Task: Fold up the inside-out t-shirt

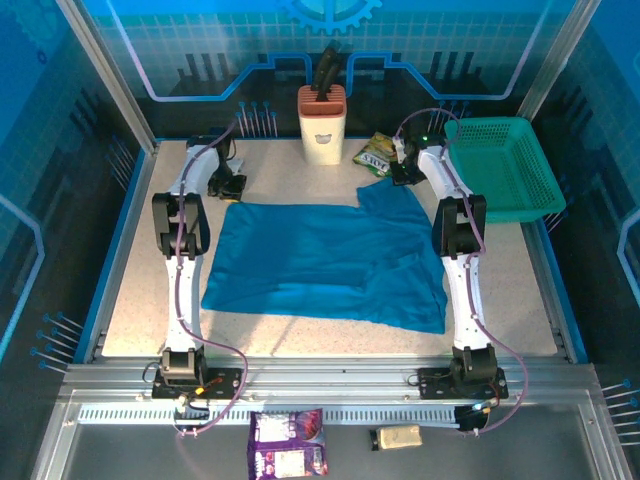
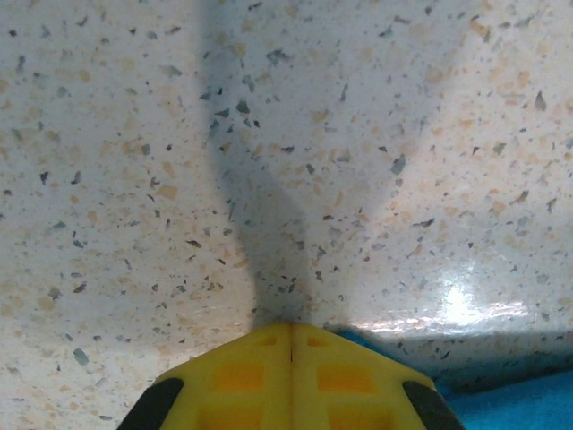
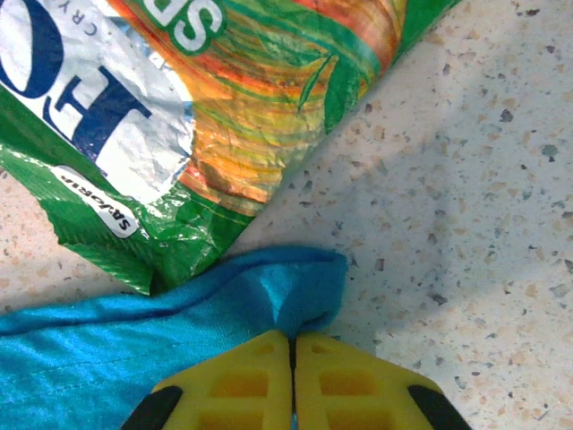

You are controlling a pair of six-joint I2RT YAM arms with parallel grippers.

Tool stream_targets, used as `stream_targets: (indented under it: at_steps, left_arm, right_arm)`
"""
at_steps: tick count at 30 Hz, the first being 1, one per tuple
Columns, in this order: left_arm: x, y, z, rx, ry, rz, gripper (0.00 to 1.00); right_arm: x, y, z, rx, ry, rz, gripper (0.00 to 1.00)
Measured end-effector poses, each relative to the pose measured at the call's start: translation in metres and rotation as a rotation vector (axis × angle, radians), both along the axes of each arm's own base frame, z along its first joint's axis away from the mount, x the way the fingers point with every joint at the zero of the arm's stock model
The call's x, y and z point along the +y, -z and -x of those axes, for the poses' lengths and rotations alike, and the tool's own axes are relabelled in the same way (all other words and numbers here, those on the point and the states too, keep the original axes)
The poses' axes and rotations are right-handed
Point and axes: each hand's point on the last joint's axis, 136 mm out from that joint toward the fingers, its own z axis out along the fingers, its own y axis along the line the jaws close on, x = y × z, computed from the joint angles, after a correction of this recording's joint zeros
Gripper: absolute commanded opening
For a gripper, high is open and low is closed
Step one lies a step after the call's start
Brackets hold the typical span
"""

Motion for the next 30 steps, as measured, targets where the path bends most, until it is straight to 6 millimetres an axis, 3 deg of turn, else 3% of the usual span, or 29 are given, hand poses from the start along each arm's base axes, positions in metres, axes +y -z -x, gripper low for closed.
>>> stream_targets:
  at_steps: [9,12,19,24,30]
  left_arm:
    - [-0.002,-0.013,-0.012,-0.065,-0.022,0.013,0.0]
    - [-0.003,-0.034,-0.016,-0.114,-0.033,0.024,0.0]
    - [-0.005,-0.087,-0.016,-0.23,-0.062,0.039,0.0]
    - [-0.006,-0.083,0.005,-0.216,-0.094,0.046,0.0]
    - [-0.003,-0.07,0.031,-0.194,-0.161,0.059,0.0]
  right_arm:
    - [0.0,-0.01,0.003,-0.005,0.007,-0.006,0.0]
    - [0.001,-0.03,0.006,-0.027,0.015,-0.019,0.0]
    - [0.004,-0.101,0.022,-0.115,0.022,-0.067,0.0]
    - [0.004,-0.127,0.049,-0.124,0.031,-0.09,0.0]
    - [0.0,-0.132,0.093,-0.085,0.051,-0.1,0.0]
